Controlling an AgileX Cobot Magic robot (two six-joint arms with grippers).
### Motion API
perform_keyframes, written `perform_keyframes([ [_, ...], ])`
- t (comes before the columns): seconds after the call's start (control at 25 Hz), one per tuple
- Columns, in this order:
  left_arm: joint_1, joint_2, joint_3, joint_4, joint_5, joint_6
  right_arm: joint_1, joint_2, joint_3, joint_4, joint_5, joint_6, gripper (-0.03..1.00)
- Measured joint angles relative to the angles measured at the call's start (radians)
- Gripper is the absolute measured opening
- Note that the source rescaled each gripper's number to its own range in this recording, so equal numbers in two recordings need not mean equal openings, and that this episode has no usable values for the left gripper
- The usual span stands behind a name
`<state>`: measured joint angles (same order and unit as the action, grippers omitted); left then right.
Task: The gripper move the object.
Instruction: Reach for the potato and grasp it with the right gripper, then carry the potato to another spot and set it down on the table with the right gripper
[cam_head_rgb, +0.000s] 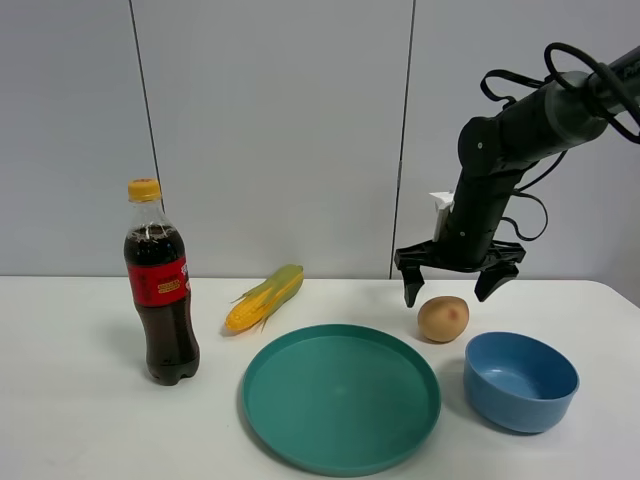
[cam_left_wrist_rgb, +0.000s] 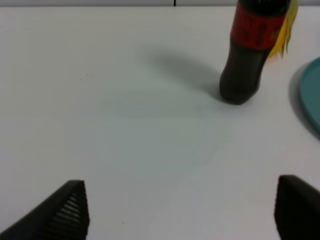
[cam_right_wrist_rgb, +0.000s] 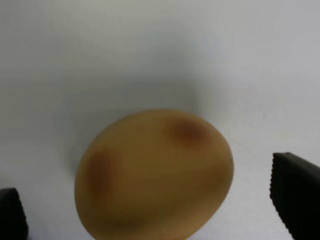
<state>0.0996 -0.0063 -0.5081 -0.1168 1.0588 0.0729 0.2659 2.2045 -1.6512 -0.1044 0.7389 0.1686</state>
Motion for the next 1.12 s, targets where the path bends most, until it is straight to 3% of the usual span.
perform_keyframes([
  [0.32, 0.0, 0.0, 0.0, 0.0, 0.0, 0.001, 0.0, 0.046, 0.0, -0.006, -0.017, 0.0, 1.0],
  [0.4, 0.0, 0.0, 0.0, 0.0, 0.0, 0.001, 0.0, 0.048, 0.0, -0.006, -0.02, 0.0, 0.95],
  [0.52, 0.0, 0.0, 0.0, 0.0, 0.0, 0.001, 0.0, 0.048, 0.0, -0.006, -0.026, 0.0, 0.8],
  [0.72, 0.0, 0.0, 0.0, 0.0, 0.0, 0.001, 0.0, 0.049, 0.0, -0.006, -0.026, 0.0, 0.37],
  [0.84, 0.0, 0.0, 0.0, 0.0, 0.0, 0.001, 0.0, 0.049, 0.0, -0.006, -0.03, 0.001, 0.21],
  [0.96, 0.0, 0.0, 0.0, 0.0, 0.0, 0.001, 0.0, 0.049, 0.0, -0.006, -0.032, 0.018, 0.06],
  [1.12, 0.0, 0.0, 0.0, 0.0, 0.0, 0.001, 0.0, 0.041, 0.0, -0.006, -0.032, 0.026, 0.01],
])
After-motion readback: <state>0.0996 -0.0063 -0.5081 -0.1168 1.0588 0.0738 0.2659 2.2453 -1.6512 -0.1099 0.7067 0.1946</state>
